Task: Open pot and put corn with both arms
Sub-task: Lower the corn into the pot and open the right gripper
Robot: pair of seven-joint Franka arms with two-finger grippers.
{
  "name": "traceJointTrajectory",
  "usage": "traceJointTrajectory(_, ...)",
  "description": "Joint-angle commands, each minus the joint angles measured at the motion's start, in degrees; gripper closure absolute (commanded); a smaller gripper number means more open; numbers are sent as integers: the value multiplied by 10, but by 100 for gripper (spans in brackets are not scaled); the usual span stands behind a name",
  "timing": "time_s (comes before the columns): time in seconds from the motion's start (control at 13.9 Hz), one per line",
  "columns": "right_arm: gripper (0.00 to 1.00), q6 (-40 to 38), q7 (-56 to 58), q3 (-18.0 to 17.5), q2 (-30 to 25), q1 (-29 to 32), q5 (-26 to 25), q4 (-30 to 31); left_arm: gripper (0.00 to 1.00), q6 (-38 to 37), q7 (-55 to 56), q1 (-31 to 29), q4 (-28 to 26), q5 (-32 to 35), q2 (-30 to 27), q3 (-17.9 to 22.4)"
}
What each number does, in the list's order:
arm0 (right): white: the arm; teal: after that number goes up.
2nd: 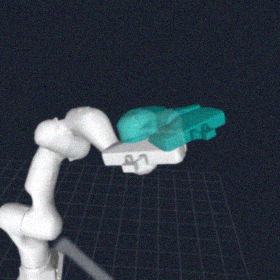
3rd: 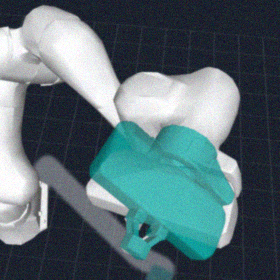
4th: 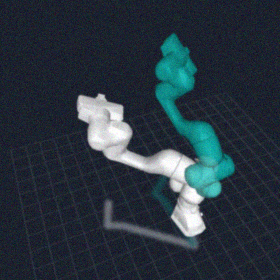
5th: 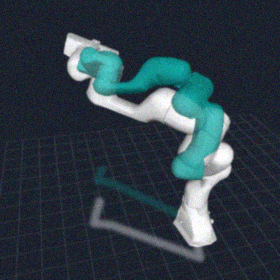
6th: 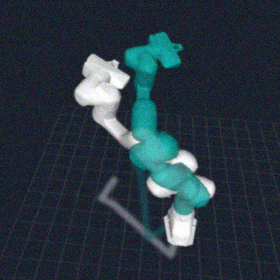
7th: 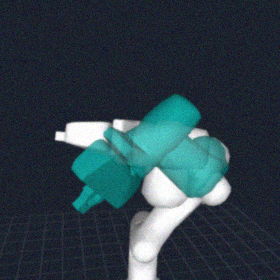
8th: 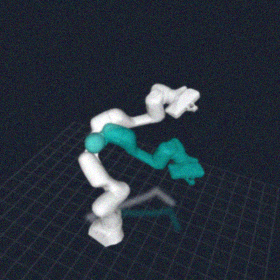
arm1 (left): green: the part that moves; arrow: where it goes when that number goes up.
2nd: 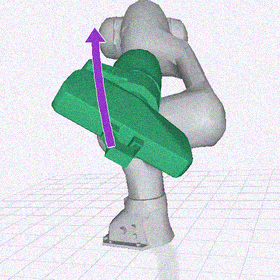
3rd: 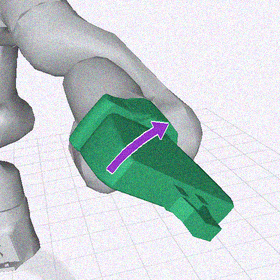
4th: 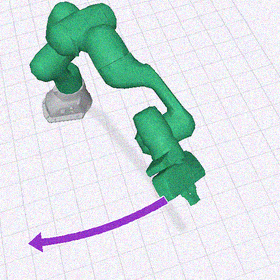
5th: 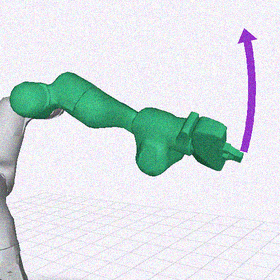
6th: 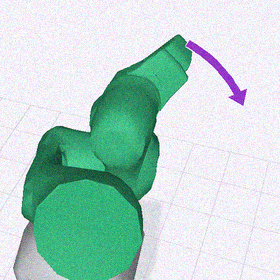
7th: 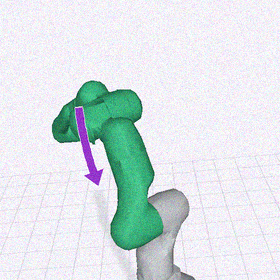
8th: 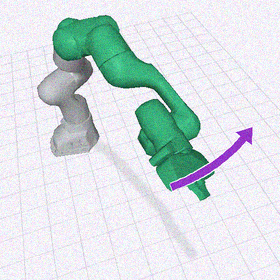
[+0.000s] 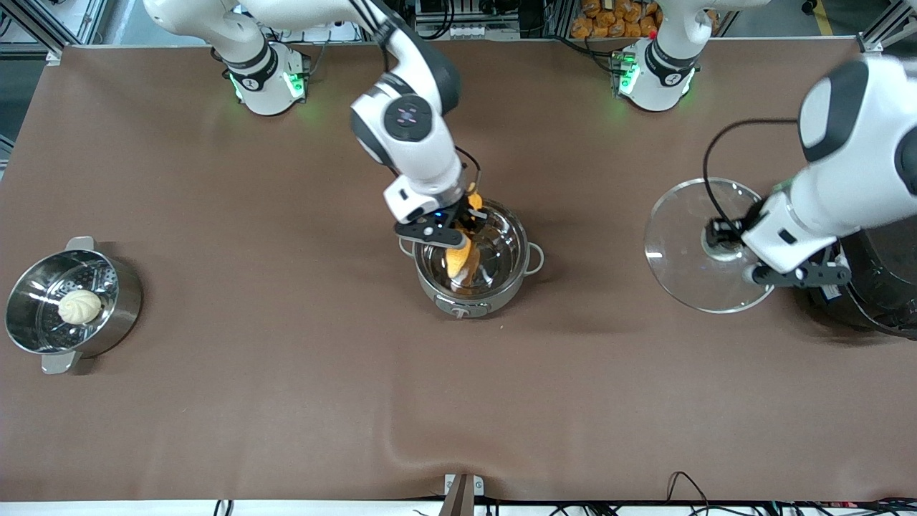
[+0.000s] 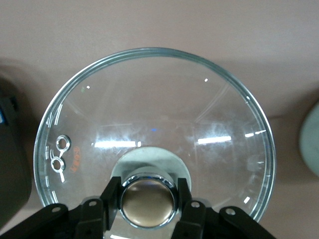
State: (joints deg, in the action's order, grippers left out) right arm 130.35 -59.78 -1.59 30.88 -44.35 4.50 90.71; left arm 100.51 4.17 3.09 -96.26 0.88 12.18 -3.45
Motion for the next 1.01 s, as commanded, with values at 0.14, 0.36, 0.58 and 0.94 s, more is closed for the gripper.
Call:
traceJointTrajectory(0.14,36,-9,-17,11,11,-7,-12,-25,100,190,-35,-24,-202,-4,-44,-10)
traceJointTrajectory(0.36,0,-11,-11,12,9,10,-32,-31,100,322,-36,-24,-290,4,-26,-11)
traceJointTrajectory(0.58,0,-81,19,18,-39,48,-61,-22,100,372,-35,-24,-309,4,11,-10)
traceJointTrajectory(0.94,0,-214,224,17,-125,211,-27,-25,100,387,-27,-23,-304,4,49,-10)
